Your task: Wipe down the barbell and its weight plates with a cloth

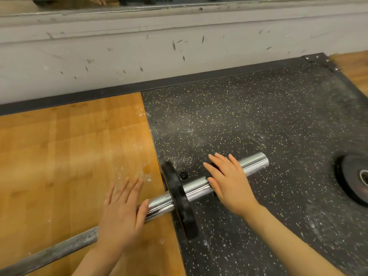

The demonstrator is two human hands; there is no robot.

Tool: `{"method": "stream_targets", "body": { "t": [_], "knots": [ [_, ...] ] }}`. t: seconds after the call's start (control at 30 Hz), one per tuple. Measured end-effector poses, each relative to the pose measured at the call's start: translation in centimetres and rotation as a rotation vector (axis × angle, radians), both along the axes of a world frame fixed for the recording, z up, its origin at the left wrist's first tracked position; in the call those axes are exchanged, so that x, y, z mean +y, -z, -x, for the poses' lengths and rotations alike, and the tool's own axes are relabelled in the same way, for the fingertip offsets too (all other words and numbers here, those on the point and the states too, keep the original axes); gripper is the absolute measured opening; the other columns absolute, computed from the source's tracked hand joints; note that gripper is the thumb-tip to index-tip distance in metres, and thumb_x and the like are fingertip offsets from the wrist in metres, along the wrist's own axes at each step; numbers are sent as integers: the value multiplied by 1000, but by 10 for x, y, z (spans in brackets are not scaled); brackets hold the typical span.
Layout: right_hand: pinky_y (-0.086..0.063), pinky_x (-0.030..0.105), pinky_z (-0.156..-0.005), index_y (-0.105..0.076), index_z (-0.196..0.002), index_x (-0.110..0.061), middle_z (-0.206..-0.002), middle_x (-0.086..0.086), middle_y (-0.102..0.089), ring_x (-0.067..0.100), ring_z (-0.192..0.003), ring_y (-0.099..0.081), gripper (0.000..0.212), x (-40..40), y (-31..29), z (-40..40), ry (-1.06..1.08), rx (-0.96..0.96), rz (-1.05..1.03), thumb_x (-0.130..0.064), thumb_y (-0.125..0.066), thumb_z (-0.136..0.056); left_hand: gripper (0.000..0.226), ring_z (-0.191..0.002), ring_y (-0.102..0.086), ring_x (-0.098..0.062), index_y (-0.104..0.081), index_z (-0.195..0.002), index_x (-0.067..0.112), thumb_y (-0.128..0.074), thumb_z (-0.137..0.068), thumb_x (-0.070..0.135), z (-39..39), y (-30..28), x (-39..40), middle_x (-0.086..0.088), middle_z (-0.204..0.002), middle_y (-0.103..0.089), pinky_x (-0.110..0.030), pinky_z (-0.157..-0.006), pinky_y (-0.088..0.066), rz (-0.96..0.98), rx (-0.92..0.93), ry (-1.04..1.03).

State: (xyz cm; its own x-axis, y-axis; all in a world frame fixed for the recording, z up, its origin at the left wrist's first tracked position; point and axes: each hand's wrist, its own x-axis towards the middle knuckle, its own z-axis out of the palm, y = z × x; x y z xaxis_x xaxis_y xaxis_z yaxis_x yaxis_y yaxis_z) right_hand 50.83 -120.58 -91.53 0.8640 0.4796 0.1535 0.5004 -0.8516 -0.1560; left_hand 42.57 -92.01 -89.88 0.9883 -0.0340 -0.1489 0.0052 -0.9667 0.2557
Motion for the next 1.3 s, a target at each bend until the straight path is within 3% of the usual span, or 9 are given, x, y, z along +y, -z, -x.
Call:
{"method": "stream_targets", "body": {
  "t": [0.1, 0.23, 0.43, 0.63, 0.77, 0.87, 0.97, 1.17, 1.3],
  "knots": [
    [-24, 44, -115, -65, -125, -10, -128, 5, -63, 26, -127, -53, 48, 9, 4, -8, 46, 47, -5, -35, -32, -100, 75, -128, -52, -30, -59, -131, 6, -7, -101, 51, -12, -3, 2, -11, -132, -60, -47, -111, -20, -98, 21, 61],
    [-36, 43, -110, -70, -104, -10, -102, 2, -69, 25, -103, -64, 43, 10, 5, -27, -6, -2, 4, -34, -35, -98, 83, -137, -42, -22, -53, -139, 13, 2, -96, 59, -16, 1, 4, -5, -142, -52, -44, -116, -16, -92, 78, -17],
    [-31, 41, -108, -69, -92, -8, -86, 2, -67, 25, -82, -63, 46, -39, 0, -55, 60, -6, 10, -32, -29, -98, 93, -138, -41, -21, -58, -134, 15, 7, -91, 65, -20, 5, 5, -4, -138, -57, -46, -116, -24, -59, 77, -74],
    [-34, 44, -106, -68, -95, -4, -93, 9, -67, 32, -89, -63, 45, -51, 0, -60, 133, -45, -35, -28, -30, -99, 99, -144, -29, -16, -46, -144, 21, 20, -84, 65, -23, 4, 4, 1, -146, -48, -42, -120, -12, -59, 64, -82],
    [-30, 45, -112, -62, -124, -1, -126, 13, -63, 32, -122, -55, 57, -17, 6, -39, 33, -9, -8, -35, -21, -104, 87, -142, -34, -18, -50, -141, 18, 6, -89, 61, -27, 3, 6, -2, -142, -52, -44, -119, -16, -61, 77, -78],
    [-21, 42, -117, -52, -136, -4, -140, 10, -53, 29, -134, -44, 53, -12, 8, -32, -49, 59, 3, -34, -24, -104, 87, -141, -35, -20, -52, -139, 16, 5, -91, 60, -30, 3, 8, -4, -140, -55, -45, -118, -17, -52, 68, -81],
    [-18, 42, -118, -54, -134, -5, -138, 11, -55, 29, -135, -43, 49, -37, 5, -43, 10, 81, 45, -30, -30, -100, 84, -141, -36, -21, -53, -138, 15, 1, -92, 59, -31, 3, 10, -5, -139, -55, -46, -118, -18, -46, 53, -79],
    [-15, 44, -119, -57, -130, -5, -139, 10, -54, 30, -141, -34, 55, -71, -3, -72, 209, 124, 58, -35, -21, -101, 82, -143, -33, -20, -48, -142, 15, 0, -90, 57, -38, 5, 14, -4, -143, -51, -43, -119, -14, -20, 29, -95],
    [-16, 41, -119, -57, -127, -2, -134, 12, -57, 32, -140, -36, 35, -54, -2, -80, 228, 123, -23, -22, -40, -103, 85, -144, -30, -18, -45, -143, 17, 5, -89, 58, -50, 6, 21, -2, -144, -51, -42, -119, -14, -14, 8, -111]
  ]
}}
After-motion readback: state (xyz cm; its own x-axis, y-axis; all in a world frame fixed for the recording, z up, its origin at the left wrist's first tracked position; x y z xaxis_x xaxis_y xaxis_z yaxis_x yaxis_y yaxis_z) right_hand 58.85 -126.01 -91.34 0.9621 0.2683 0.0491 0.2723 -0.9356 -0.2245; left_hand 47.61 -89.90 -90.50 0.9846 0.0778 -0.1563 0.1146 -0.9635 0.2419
